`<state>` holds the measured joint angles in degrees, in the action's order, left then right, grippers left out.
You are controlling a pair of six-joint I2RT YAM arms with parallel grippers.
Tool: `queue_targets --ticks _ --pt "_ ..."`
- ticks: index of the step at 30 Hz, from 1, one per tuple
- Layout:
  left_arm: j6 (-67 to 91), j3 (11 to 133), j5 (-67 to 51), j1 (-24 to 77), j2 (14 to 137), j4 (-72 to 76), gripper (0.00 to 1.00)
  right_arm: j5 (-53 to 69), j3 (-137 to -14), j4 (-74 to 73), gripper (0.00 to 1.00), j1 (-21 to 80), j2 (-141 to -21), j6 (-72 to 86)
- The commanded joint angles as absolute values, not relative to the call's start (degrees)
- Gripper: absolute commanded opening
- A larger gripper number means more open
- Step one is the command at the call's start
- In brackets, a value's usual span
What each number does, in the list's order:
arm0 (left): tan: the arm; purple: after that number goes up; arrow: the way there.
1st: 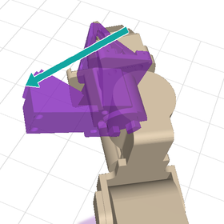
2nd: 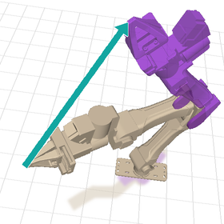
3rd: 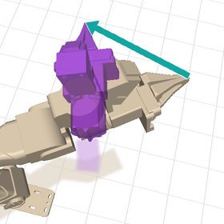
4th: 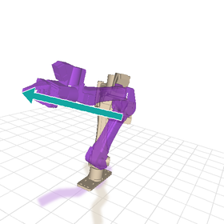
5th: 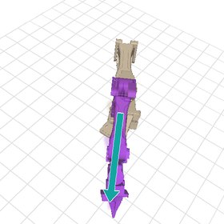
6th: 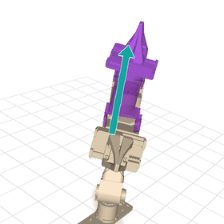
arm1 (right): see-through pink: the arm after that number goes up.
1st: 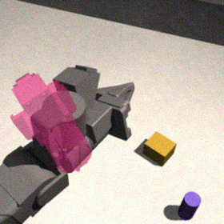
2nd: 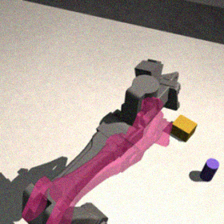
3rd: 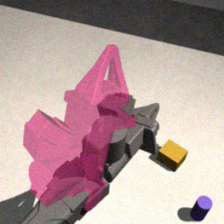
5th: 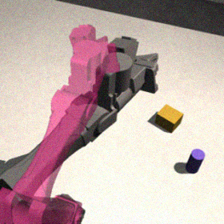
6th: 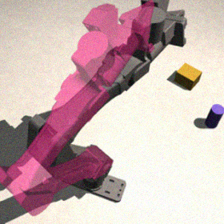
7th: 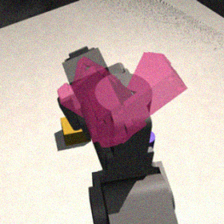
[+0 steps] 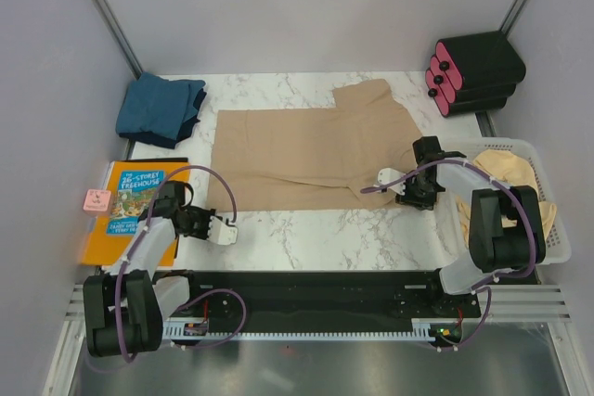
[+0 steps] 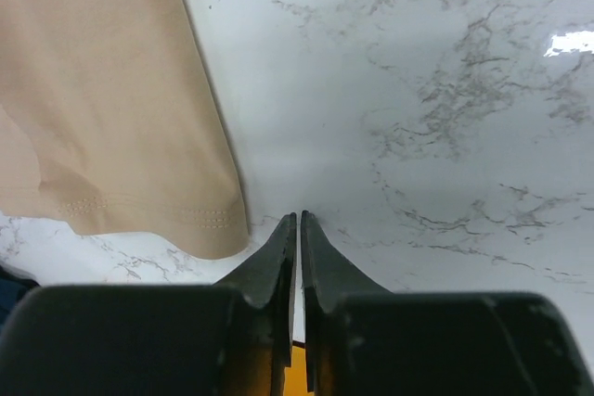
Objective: Fold and stack the t-shirts
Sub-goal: Fold the flattened tshirt in 1/3 of the way
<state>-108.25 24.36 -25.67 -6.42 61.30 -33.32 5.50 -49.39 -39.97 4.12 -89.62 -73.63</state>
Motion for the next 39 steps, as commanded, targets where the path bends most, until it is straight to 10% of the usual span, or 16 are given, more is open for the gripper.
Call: queue_targets --ticks 1,8,23,39 --pt "-103.9 26.5 -28.2 -6.8 58.1 -35.5 0.16 6.0 -49.7 -46.0 0.58 3.8 -88.9 -75.6" --pt "-99.5 28.5 -31.6 -6.8 52.2 -36.3 0.57 6.8 -51.9 -49.7 0.79 3.9 -86.7 -76.0" --pt "-87.0 37.2 -36.6 -6.7 48.6 -35.3 0.73 10.4 -62.0 -56.1 0.94 3.8 -86.0 -72.5" --pt "-83.5 36.0 -37.4 -6.4 55.6 -25.3 0.78 11.8 -64.3 -41.6 0.86 7.4 -87.8 -66.0"
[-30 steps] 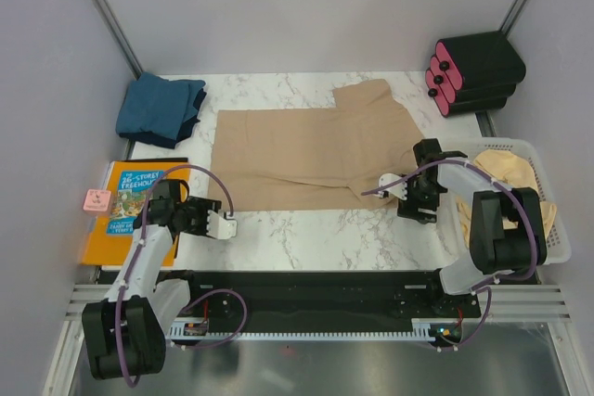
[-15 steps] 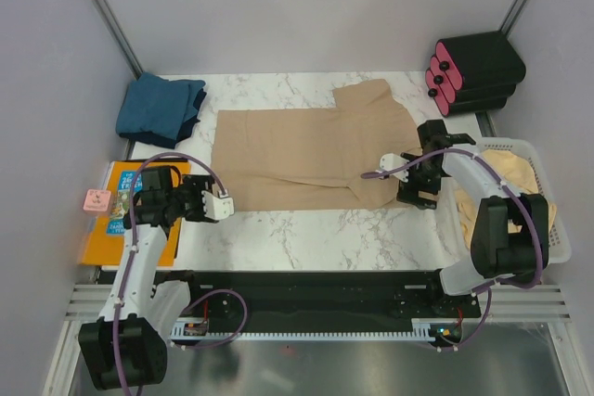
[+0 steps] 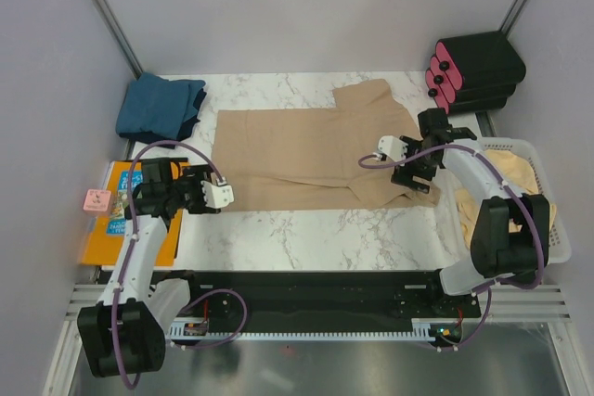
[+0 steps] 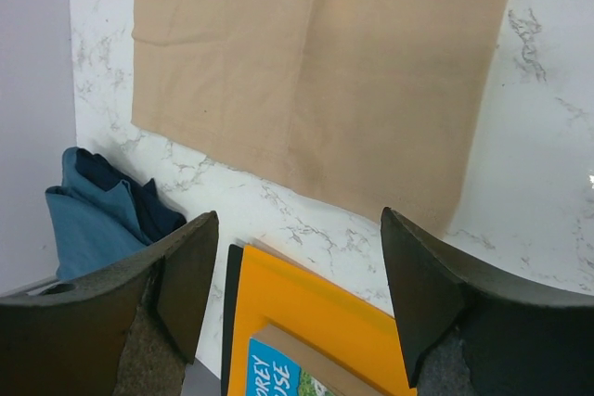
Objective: Fold and stack the t-shirts
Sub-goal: Fold the flattened tshirt in 1/3 of the way
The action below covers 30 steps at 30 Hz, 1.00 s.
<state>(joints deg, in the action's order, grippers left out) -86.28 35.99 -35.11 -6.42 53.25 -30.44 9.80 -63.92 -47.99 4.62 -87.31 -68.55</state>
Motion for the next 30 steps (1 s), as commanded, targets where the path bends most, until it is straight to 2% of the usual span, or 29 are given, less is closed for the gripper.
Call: queue_targets --ticks 1,10,21,30 --pt "-83.2 35.7 -37.2 -6.2 56.1 -24.6 0.78 11.8 -64.6 -41.7 0.85 8.1 -88.2 -65.7" --pt "-83.5 34.5 -35.2 -6.1 60.1 -19.9 0.78 13.0 -61.0 -43.3 0.78 14.5 -87.0 -68.6" --pt "-81.7 32.4 -34.3 -5.4 59.8 -17.7 0.78 10.5 -58.5 -45.8 0.76 14.5 -86.7 -72.2" --pt "-80.3 32.2 -33.1 -4.0 59.9 -15.9 0.78 9.0 -57.2 -38.4 0.73 14.5 -89.8 -69.9"
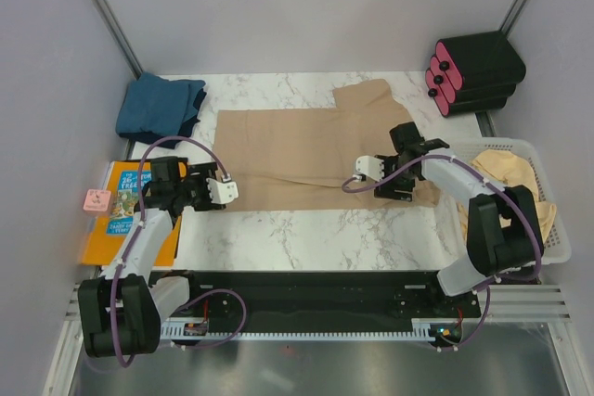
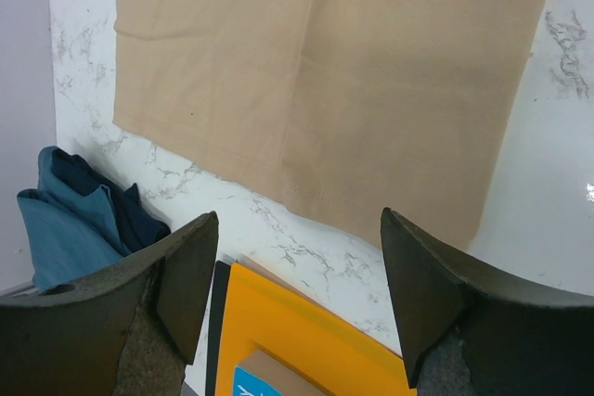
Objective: Fold and stack the t-shirts
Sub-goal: Fold the flattened tshirt in 1/3 of the way
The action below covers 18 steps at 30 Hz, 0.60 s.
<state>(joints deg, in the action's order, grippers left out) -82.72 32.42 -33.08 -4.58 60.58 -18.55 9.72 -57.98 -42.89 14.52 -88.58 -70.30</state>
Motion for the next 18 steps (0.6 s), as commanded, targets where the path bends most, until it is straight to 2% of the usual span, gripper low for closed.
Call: queue_targets --ticks 1,8,11,14,17,18 --pt "-80.2 32.3 -33.2 -3.9 59.9 -15.9 0.78 8.8 -56.9 -37.8 0.72 14.5 -90.1 -69.9" --pt "-79.8 32.4 -32.4 -3.7 60.5 -14.9 0.78 8.3 -56.2 -36.7 0.7 14.5 -90.0 -70.5" --pt "-79.7 32.3 -32.3 -3.7 60.6 -14.7 0.78 8.1 -55.6 -36.8 0.65 14.5 -89.8 -70.9" --pt "-79.6 32.1 -32.3 -3.6 60.9 -14.3 0.78 7.8 -55.7 -36.7 0.55 14.5 -90.1 -71.0" --pt "-79.5 32.3 -32.2 -3.3 61.2 -13.9 0.78 7.8 -56.0 -36.6 0.42 14.5 -90.3 -70.9" --pt "-79.5 32.2 -32.2 -3.3 61.3 -14.0 0.78 7.7 -56.1 -36.6 0.33 14.5 -90.3 -70.8"
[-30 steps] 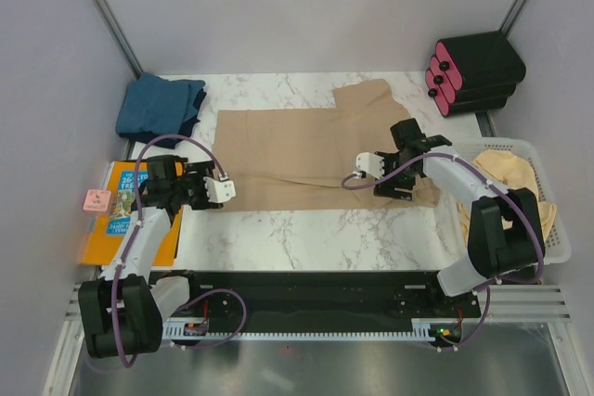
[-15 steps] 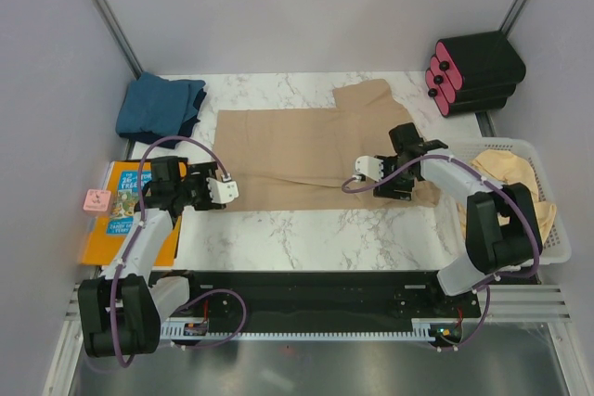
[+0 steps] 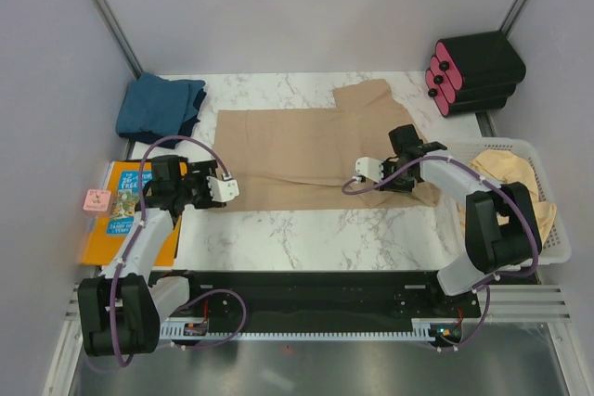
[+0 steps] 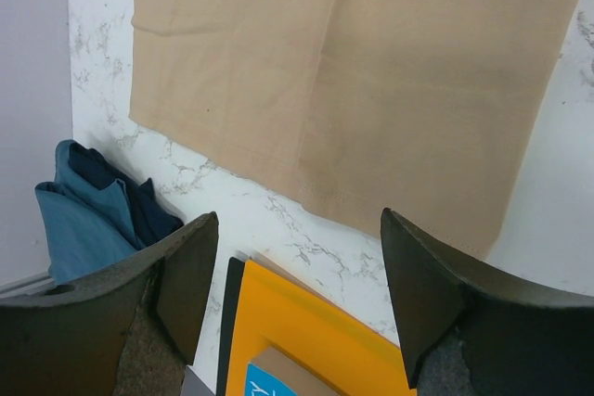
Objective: Fold and stack the t-shirts
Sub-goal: Fold the flattened tshirt in 1/3 of the way
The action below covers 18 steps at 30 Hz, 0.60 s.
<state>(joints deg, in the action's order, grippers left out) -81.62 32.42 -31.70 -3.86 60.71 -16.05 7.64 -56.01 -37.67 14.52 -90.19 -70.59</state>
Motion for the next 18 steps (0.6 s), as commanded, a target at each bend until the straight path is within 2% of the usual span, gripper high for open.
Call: queue_targets --ticks 1,2,5,11,18 --pt "-79.5 32.2 -32.0 -3.3 61.4 -13.8 0.78 7.6 -56.4 -36.6 0.3 14.5 -90.3 -70.7" --pt "-79.5 32.3 -32.0 -3.3 61.7 -13.6 0.78 7.6 -56.7 -36.7 0.26 14.5 -90.3 -70.8" --pt "-79.5 32.3 -32.1 -3.3 61.7 -13.6 0.78 7.5 -58.3 -37.5 0.2 14.5 -90.1 -70.9" --pt "-79.7 31.9 -32.1 -3.1 61.8 -13.6 0.78 6.5 -62.8 -37.7 0.13 14.5 -90.7 -71.6" --pt "-78.9 31.3 -31.9 -2.6 61.4 -13.3 0.78 4.9 -65.7 -33.8 0.12 14.5 -94.1 -71.2"
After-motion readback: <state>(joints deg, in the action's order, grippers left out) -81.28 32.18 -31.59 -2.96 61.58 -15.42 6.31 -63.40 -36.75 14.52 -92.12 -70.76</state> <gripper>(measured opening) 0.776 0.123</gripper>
